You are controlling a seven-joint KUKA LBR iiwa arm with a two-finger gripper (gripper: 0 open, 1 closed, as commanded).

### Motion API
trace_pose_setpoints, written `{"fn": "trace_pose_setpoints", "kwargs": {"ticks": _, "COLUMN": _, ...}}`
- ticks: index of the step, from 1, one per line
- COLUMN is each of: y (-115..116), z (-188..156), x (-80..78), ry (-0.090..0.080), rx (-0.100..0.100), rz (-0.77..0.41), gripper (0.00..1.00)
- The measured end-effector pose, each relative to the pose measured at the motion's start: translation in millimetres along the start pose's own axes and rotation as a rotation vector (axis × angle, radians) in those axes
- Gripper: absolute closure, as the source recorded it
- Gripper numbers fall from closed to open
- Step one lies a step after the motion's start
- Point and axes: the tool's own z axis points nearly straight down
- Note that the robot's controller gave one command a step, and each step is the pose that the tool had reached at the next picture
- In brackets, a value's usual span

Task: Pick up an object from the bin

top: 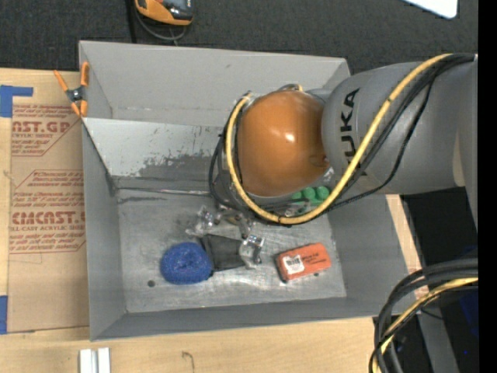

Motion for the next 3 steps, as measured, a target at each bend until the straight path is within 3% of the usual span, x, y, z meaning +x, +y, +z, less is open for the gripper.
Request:
{"fn": "trace_pose_setpoints", "kwargs": {"ticks": 1, "y": 1, "z": 77, "x": -3.2, "ry": -0.027, "rx": 0.008, "rz": 0.094, "gripper": 1.00}}
{"fn": "trace_pose_setpoints", "kwargs": {"ticks": 2, "y": 1, "z": 77, "x": -3.1, "ry": -0.027, "rx": 0.008, "rz": 0.094, "gripper": 1.00}}
{"fn": "trace_pose_setpoints", "kwargs": {"ticks": 3, "y": 5, "z": 39, "x": -0.5, "ry": 0.008, "rx": -0.008, "rz": 0.052, "gripper": 1.00}}
